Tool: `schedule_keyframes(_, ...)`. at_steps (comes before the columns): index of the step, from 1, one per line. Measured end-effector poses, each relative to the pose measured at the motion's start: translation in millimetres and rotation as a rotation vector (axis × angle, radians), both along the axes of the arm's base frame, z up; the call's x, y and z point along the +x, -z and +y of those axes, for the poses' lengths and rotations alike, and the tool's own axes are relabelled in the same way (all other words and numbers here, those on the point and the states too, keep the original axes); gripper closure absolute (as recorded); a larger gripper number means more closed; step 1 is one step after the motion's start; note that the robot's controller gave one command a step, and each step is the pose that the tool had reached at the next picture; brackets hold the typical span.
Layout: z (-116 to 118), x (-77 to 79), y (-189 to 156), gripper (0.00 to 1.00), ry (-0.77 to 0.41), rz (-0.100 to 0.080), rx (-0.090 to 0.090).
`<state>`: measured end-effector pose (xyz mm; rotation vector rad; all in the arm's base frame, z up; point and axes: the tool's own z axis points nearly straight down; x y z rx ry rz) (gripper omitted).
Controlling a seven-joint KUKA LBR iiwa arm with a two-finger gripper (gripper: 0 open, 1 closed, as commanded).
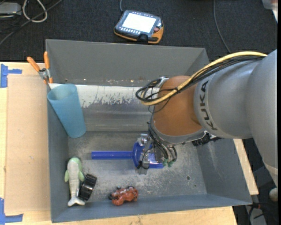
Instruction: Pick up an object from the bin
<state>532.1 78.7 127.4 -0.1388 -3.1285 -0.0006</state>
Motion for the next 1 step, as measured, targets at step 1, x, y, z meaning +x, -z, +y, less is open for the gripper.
schedule_keyframes(1, -0.2, -0.4, -30.5, 1.0, -0.002, 0.002, 0.0)
